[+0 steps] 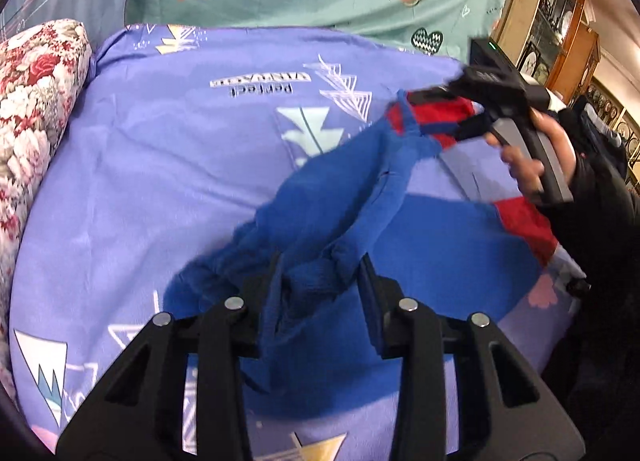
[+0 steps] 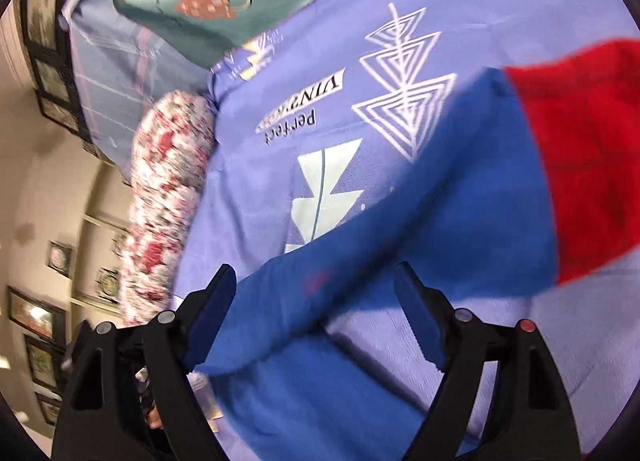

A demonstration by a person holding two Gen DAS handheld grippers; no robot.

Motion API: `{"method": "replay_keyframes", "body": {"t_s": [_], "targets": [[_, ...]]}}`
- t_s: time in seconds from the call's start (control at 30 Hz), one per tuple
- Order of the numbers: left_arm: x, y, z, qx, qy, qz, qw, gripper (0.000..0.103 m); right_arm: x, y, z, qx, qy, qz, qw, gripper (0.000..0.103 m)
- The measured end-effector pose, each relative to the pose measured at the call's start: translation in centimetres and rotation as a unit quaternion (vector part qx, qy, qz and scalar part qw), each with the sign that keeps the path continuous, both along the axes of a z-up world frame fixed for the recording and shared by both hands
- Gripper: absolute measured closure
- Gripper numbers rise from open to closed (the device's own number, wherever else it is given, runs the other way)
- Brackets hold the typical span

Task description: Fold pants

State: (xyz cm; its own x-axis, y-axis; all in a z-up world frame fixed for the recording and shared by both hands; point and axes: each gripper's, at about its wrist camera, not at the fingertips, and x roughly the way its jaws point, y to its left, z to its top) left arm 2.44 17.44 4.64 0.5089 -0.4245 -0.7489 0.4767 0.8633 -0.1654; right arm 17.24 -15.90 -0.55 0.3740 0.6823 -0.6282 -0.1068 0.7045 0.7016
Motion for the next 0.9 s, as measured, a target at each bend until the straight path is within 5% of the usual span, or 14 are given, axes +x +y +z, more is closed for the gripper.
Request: {"method": "replay_keyframes", "body": {"t_s": [0.1,0.13,0.17,0.2,0.3,0.37,0.5,0.67,0.8,0.9], "targets": [[-0.6,0.4,-0.7,-0.011,0.019,0.009,0.9997,0.067,0.6,2.3,-0.8,-0.076,0.037,0.011,0.996,0.024],[-0.9,0.5,-0.9,-0.016,0.022,0.011,0.9996,0.067,0.5,2.8,-1.1,-0.089,0.039,0.019,0.995,0.043],[-1.1,0.6,-1.0,-0.02,0.027,0.015,0.9993,0.067,0.4,3.2,-1.3,-0.097,0.038,0.027,0.994,0.083],[-1.4,0.8,-1.2,-0.028,0.034,0.024,0.9988,0.065,0.1,3.4,-1.8,-0.085,0.043,0.04,0.995,0.093],[-2.3,1.6,-1.9,-0.052,0.06,0.052,0.9955,0.037,-0.8,2.7,-2.4,-0.062,0.037,0.03,0.997,0.094],[-3.1,2.2,-2.5,-0.087,0.088,0.063,0.9903,0.03,-1.3,2.1,-2.8,-0.048,0.038,0.027,0.998,0.094],[-4.8,2.8,-4.5,-0.168,0.156,0.1,0.9681,0.028,-2.1,2.0,-2.7,-0.041,0.024,0.027,0.998,0.094],[-3.5,2.7,-5.9,-0.233,0.19,0.155,0.9412,0.028,-2.5,1.8,-2.6,-0.03,0.012,0.027,0.999,0.094],[-0.8,2.0,-6.5,-0.249,0.202,0.181,0.9297,0.026,-3.4,1.7,-2.1,-0.026,-0.001,0.032,0.999,0.094],[1.1,2.4,-7.9,-0.269,0.223,0.219,0.9111,0.026,-4.1,1.5,-1.9,-0.018,-0.01,0.035,0.999,0.094]]}}
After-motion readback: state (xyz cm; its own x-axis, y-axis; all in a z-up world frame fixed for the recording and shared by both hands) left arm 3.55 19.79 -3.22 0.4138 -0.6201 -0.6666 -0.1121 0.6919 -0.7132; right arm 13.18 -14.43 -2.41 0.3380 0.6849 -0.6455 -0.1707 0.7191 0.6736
